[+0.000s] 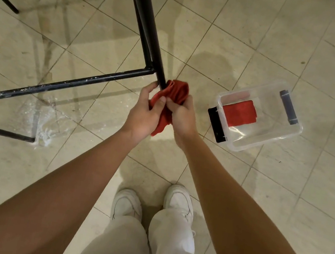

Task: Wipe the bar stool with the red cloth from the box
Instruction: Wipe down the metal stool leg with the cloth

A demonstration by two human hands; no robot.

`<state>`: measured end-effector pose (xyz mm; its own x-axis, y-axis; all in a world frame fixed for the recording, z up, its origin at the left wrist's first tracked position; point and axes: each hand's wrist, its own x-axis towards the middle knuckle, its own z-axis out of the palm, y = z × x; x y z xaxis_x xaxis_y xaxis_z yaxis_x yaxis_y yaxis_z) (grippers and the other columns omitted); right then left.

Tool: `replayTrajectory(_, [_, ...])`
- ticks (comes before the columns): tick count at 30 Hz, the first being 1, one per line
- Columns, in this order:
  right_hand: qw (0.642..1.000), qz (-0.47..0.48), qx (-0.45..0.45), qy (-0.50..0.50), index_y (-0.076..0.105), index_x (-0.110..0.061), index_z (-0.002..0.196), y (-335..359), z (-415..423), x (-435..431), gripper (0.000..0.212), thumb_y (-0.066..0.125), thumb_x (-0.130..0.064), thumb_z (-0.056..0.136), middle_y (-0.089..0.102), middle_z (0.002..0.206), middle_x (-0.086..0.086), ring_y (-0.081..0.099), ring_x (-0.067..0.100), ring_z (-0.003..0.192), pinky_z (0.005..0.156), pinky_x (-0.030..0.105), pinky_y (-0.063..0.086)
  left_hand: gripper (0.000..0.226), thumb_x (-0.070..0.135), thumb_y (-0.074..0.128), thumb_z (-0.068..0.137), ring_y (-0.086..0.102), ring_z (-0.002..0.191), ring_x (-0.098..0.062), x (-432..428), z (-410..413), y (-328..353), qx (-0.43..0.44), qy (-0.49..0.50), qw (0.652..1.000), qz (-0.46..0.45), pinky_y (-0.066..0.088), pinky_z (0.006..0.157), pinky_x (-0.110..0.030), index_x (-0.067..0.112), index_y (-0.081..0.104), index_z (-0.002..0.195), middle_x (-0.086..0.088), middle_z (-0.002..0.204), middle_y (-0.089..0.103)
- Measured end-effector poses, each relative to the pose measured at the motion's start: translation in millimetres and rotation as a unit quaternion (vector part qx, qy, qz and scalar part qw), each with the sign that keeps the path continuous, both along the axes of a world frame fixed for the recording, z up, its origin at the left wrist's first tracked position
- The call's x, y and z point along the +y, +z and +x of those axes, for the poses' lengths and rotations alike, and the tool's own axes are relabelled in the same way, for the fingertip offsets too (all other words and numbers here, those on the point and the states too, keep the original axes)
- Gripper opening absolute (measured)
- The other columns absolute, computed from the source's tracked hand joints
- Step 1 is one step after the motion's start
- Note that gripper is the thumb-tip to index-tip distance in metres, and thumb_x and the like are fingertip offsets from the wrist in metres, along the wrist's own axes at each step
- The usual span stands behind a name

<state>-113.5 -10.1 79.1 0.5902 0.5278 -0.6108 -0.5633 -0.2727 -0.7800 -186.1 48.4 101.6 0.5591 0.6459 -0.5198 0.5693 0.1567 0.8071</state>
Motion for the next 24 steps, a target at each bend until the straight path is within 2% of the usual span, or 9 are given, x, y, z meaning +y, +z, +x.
replayTrajectory(2, [0.999,-0.003,0.05,0.017,0.049,-0.01,0.113,-3.0,-7.7,-9.6,0.021,0.052,-0.009,0.092,0.062,0.109,0.011,0.061,0.024,0.1,0.089,0.038,0.051,0.044,0.035,0.042,0.099,0.061,0.099,-0.014,-4.7,-5.5,-7.6,0.004,0.013,1.0,-0.028,0.051,0.087,-0.031,0.038,0.03,0.141,0.003,0.113,0.058])
replayTrajectory(4, [0.995,-0.02,0.059,0.074,0.058,-0.013,0.104,0.5,-9.7,-15.4,0.015,0.048,-0.011,0.093,0.065,0.097,0.007,0.062,0.019,0.089,0.08,0.032,0.052,0.044,0.033,0.046,0.099,0.062,0.096,-0.013,-7.8,-17.1,-13.5,0.013,0.033,0.998,-0.054,0.052,0.086,-0.033,0.033,0.032,0.14,0.001,0.113,0.06])
replayTrajectory(6, [0.988,-0.047,0.048,0.139,0.063,-0.002,0.104,4.7,-8.3,-16.3,0.025,0.044,-0.014,0.093,0.065,0.092,0.012,0.058,0.015,0.079,0.069,0.024,0.047,0.043,0.027,0.048,0.098,0.062,0.091,-0.011,-7.3,-29.6,-18.0,0.009,0.073,0.994,-0.083,0.052,0.081,-0.03,0.025,0.035,0.139,-0.005,0.115,0.062])
replayTrajectory(8, [0.982,-0.081,-0.014,0.171,0.059,0.011,0.108,7.0,-5.2,-13.9,0.035,0.045,-0.017,0.092,0.063,0.097,0.026,0.053,0.017,0.078,0.071,0.031,0.045,0.039,0.023,0.047,0.099,0.062,0.091,-0.008,-4.3,-37.7,-17.9,-0.01,0.113,0.99,-0.084,0.051,0.075,-0.022,0.02,0.037,0.137,-0.006,0.117,0.061])
replayTrajectory(10, [0.983,-0.103,-0.08,0.13,0.064,0.007,0.104,8.5,-1.4,-10.8,0.035,0.045,-0.02,0.092,0.064,0.092,0.017,0.053,0.015,0.082,0.08,0.034,0.044,0.037,0.022,0.042,0.101,0.06,0.098,-0.008,2.2,-34.6,-13.7,-0.04,0.162,0.982,-0.083,0.048,0.072,-0.016,0.019,0.037,0.137,-0.003,0.118,0.058])
replayTrajectory(13, [0.989,-0.108,-0.096,0.012,0.068,-0.012,0.105,6.8,5.7,-10.3,0.031,0.041,-0.021,0.093,0.064,0.097,-0.004,0.055,0.009,0.09,0.082,0.026,0.044,0.035,0.024,0.04,0.102,0.058,0.102,-0.007,12.9,-17.2,-3.6,-0.095,0.209,0.97,-0.073,0.05,0.079,-0.02,0.021,0.035,0.137,0.003,0.117,0.056])
replayTrajectory(18, [0.993,-0.082,-0.081,0.014,0.067,-0.019,0.109,5.5,12.6,-7.3,0.031,0.039,-0.024,0.095,0.065,0.106,-0.001,0.059,0.015,0.099,0.087,0.03,0.049,0.024,0.028,0.042,0.1,0.06,0.095,-0.011,0.8,16.4,-6.5,-0.086,0.137,0.987,-0.021,0.052,0.087,-0.036,0.022,0.038,0.123,0.007,0.102,0.058])
replayTrajectory(21, [0.995,-0.07,-0.065,0.039,0.069,-0.02,0.103,4.6,11.9,-4.4,0.032,0.039,-0.023,0.095,0.065,0.099,-0.004,0.06,0.011,0.094,0.084,0.029,0.051,0.028,0.031,0.042,0.099,0.061,0.101,-0.022,-1.0,22.6,-18.2,-0.029,0.148,0.987,-0.061,0.05,0.093,-0.048,0.024,0.04,0.126,0.0,0.106,0.061])
replayTrajectory(24, [0.994,-0.072,-0.071,0.031,0.07,-0.018,0.095,2.9,15.5,-5.1,0.032,0.039,-0.023,0.094,0.067,0.094,-0.002,0.061,0.014,0.088,0.077,0.028,0.052,0.024,0.034,0.043,0.099,0.061,0.102,-0.022,1.4,19.3,-18.5,-0.035,0.169,0.983,-0.057,0.052,0.09,-0.048,0.025,0.045,0.122,-0.001,0.11,0.061])
